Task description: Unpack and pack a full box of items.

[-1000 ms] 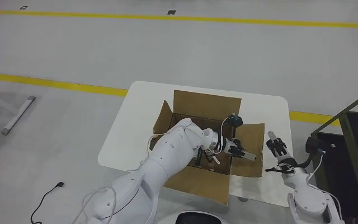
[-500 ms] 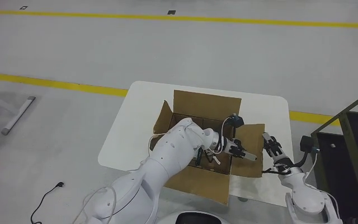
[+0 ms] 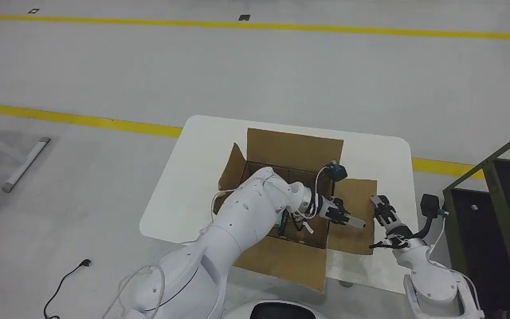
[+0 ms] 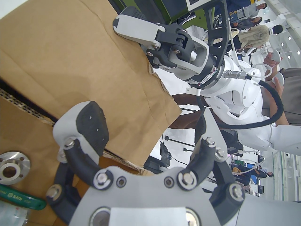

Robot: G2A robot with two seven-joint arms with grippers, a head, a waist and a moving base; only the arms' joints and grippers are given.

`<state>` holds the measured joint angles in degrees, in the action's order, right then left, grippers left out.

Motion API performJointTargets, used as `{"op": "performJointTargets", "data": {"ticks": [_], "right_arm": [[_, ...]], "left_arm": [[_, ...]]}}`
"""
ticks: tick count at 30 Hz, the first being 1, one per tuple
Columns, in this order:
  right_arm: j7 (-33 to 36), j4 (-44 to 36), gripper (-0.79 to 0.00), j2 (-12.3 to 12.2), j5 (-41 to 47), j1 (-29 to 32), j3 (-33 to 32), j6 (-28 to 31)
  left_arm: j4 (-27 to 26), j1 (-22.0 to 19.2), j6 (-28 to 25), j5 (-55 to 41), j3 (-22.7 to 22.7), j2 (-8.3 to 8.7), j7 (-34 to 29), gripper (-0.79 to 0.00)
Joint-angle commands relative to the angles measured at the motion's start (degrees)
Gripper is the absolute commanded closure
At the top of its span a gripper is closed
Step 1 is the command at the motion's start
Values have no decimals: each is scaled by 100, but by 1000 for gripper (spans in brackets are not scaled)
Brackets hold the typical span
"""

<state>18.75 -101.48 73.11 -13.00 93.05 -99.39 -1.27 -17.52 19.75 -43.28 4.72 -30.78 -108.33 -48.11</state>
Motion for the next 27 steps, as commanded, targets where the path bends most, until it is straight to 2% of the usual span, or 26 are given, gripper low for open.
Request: {"op": "performJointTargets", "data": {"ticks": [1,14,23,25,26,27], "right_arm": [[-22,44,0,0,14,-11,21,0],[-109,181,0,-22,-217,-81,123,-31],[-236,30,0,-24,-136,-87,163,164],[-255,1,-135,-27,-154,-80,160,189],[-274,-20,-280,-30,-210,-81,163,210],[-309,-32,-280,-32,-253,-80,169,239]], "left_arm": [[23,-13,-33,-12,-34,16,-24,-785],[-92,-16,-211,357,-159,237,89,-785],[-355,-79,-101,504,-459,586,197,-785],[-455,-75,-30,561,-538,693,148,-785],[-504,-59,33,605,-573,749,119,-785],[-566,-39,118,673,-599,805,75,-785]]}}
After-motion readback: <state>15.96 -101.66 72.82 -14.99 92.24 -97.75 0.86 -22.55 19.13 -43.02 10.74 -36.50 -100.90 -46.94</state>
